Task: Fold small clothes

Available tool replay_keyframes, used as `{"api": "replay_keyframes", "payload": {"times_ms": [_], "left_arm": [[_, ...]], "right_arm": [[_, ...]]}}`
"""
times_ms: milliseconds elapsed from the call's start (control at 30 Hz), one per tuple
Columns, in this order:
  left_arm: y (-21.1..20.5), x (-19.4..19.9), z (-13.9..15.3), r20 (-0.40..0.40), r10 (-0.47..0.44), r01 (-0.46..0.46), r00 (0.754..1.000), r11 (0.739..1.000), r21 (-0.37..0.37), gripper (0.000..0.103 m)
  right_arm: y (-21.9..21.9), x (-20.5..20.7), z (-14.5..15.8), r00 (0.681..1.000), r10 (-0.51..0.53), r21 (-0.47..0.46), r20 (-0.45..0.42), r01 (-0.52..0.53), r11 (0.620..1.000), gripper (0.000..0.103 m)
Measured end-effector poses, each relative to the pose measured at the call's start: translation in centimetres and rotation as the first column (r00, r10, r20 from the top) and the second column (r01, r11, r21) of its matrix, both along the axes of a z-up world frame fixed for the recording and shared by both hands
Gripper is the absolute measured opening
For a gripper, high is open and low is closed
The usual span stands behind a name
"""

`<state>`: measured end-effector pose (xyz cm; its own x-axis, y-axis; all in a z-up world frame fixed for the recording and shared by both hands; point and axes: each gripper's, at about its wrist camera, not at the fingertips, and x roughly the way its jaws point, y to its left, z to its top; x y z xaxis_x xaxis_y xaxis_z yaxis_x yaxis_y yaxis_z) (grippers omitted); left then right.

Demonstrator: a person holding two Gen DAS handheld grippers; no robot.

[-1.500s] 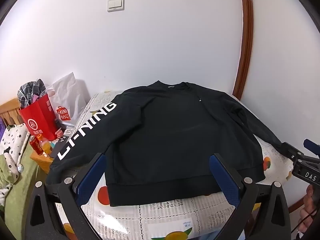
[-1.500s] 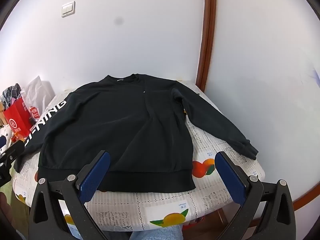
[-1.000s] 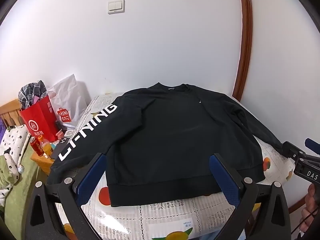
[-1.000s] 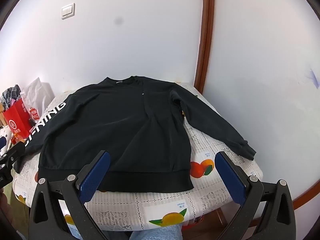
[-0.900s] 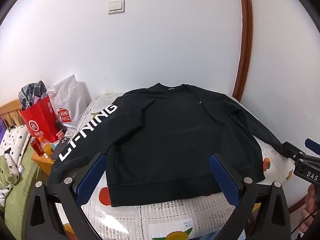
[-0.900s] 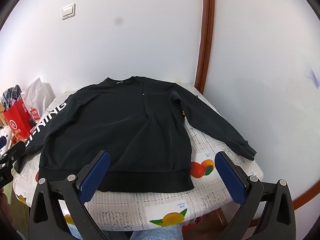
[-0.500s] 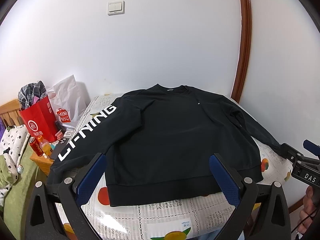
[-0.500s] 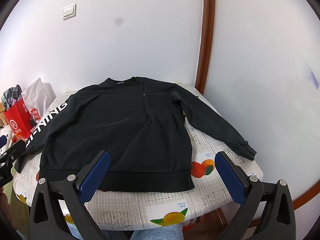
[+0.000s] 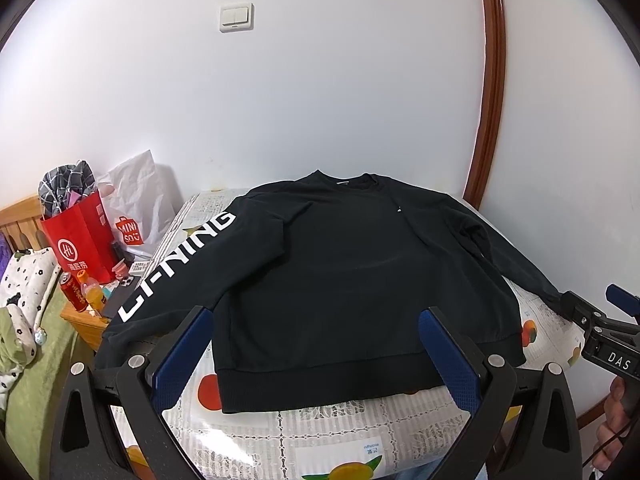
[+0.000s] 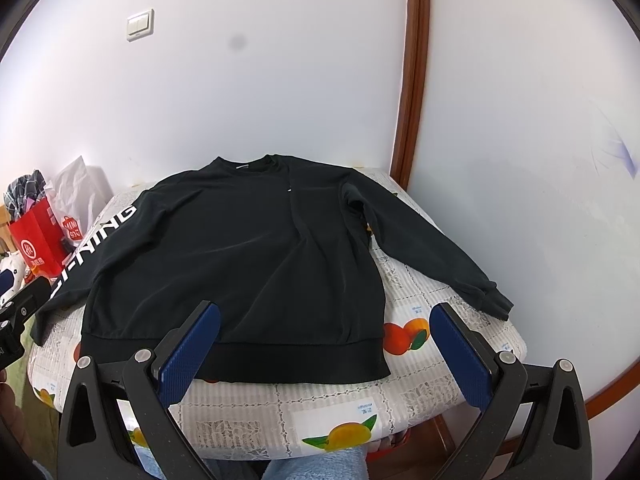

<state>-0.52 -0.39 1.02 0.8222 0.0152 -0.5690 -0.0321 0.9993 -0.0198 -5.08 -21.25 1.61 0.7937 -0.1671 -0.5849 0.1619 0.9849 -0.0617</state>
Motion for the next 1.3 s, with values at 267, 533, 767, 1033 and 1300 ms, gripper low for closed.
{"api": "replay_keyframes", "payload": {"times_ms": [267, 533, 767, 1033, 1300], "left_arm": [[0.43, -0.14, 0.16, 0.008, 0.010, -0.009, 1.000, 1.000, -0.004, 0.103], [0.54, -0.21, 0.15, 0.010, 0.011, -0.011, 1.000, 1.000, -0.003, 0.103], [0.53, -0.24, 0.12, 0.010, 0.011, -0.011, 1.000, 1.000, -0.003, 0.103], [0.55, -0.32, 0.06, 0.011, 0.010, -0.010, 1.000, 1.000, -0.004, 0.103], [0.51, -0.25, 0.05, 0.022, 0.015, -0.014, 1.000, 1.000, -0.003, 0.103]], "right_arm": [[-0.10, -0.09, -0.06, 1.000, 0.000, 0.002, -0.002, 0.000, 1.000, 0.103], [-0.21, -0.12, -0.17, 1.000, -0.001, 0.010, -0.002, 0.001, 1.000, 0.103], [-0.44, -0.15, -0.38, 1.000, -0.009, 0.011, -0.006, 0.009, 1.000, 0.103], [-0.49, -0.20, -0.45, 1.000, -0.011, 0.011, -0.006, 0.011, 1.000, 0.103], [-0.56, -0.32, -0.43, 1.000, -0.011, 0.010, 0.000, 0.011, 1.000, 0.103]]}}
